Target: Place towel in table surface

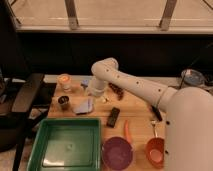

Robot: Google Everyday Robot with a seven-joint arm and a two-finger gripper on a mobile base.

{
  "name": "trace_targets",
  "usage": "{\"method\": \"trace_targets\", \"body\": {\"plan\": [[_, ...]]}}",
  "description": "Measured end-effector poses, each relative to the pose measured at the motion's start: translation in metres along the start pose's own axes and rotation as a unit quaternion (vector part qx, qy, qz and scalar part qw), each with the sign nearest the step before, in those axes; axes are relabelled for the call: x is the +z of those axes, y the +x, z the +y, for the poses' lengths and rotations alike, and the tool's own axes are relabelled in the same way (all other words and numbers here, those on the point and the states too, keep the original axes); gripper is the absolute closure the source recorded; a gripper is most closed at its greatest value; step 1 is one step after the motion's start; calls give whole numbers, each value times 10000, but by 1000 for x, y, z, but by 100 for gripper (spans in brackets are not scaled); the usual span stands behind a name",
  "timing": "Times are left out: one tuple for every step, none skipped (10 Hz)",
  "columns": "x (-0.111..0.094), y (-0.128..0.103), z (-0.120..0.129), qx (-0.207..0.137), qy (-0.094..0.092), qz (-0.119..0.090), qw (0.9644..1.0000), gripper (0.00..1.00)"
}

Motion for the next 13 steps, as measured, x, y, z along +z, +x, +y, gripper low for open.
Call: {"method": "trace_targets", "body": {"plan": [[12,-1,-3,-58,-97,-25,9999,35],[22,1,-4,-61,-164,-69,9998,35],[32,4,-3,-55,-271,-109,9996,35],[41,3,-5,-76,-339,-144,9993,35],[52,1,-6,-92,-415,-195,9989,35],[59,2,-6,-74,-458,-249,9986,35],[69,3,-4,-52,-519,-329,9981,35],[74,2,-5,-50,-529,-387,9978,35],[82,-1,-4,-59,-579,-471,9972,35],[87,-1,-2,-67,-614,-524,9967,37],[89,-2,1,-102,-647,-556,9963,45],[91,-4,2,-147,-659,-584,9960,53],[92,-7,3,-209,-655,-613,9957,66]]}}
